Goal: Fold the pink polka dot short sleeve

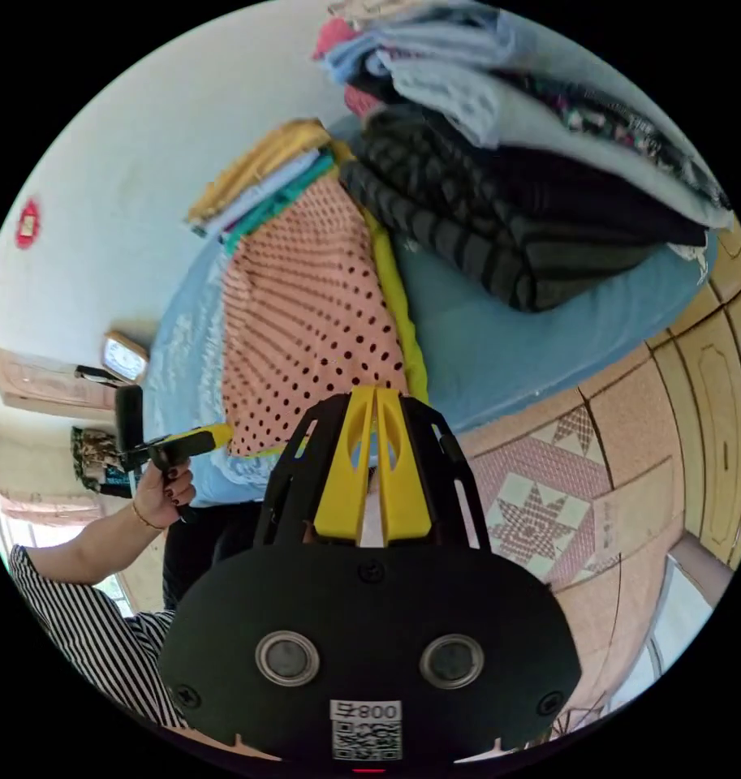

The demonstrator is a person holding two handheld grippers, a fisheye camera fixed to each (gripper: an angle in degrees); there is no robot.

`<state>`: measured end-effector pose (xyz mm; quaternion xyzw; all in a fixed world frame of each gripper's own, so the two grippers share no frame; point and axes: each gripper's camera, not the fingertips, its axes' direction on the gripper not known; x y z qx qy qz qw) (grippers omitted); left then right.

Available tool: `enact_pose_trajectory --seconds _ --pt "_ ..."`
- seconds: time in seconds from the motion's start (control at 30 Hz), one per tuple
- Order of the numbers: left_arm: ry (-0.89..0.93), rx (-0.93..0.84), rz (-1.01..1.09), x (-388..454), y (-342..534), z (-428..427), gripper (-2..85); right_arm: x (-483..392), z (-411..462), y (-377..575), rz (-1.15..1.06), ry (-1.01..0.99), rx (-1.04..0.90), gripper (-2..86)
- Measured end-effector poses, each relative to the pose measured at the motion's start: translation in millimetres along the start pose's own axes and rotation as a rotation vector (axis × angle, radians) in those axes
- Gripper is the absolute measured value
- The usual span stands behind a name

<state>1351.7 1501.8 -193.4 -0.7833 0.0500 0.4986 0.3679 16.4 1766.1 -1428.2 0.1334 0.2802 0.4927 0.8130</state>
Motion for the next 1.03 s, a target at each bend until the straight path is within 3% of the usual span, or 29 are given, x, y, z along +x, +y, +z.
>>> enact_pose_trajectory --seconds 0.23,0.33,0.4,0.53,0.67,0.8,1.03 --pt "0.104 0.044 0.043 -19.5 37.9 -50.1 0.5 -30.6 3.0 23.5 0.014 -0.010 0.134 0.6" --pt "0.146 0.086 0.070 -28.9 64.7 -85.8 0.9 -64.2 -10.5 36.3 -0.022 -0.010 0.288 1.5" --pt "0.150 0.097 0.072 -34.8 79.6 -105.0 1.2 -105.3 -9.2 29.0 -0.115 -0.065 0.379 3.2" --pt "0.187 0.109 0.077 -43.5 112.9 -142.7 1.5 -192.6 21.7 -17.9 -0.304 -0.078 0.371 6.2" --pt "0.213 0.116 0.060 -50.3 143.2 -176.2 1.4 -307.1 84.3 -82.0 -0.503 0.031 0.303 7.9" --pt "0.255 0.141 -0.004 -64.4 169.6 -205.5 1.1 -395.9 160.2 -119.7 -0.642 0.274 0.237 8.8" --pt "0.298 0.192 -0.104 -86.6 221.7 -265.6 0.4 -450.9 256.6 -128.8 -0.740 0.518 0.201 9.1"
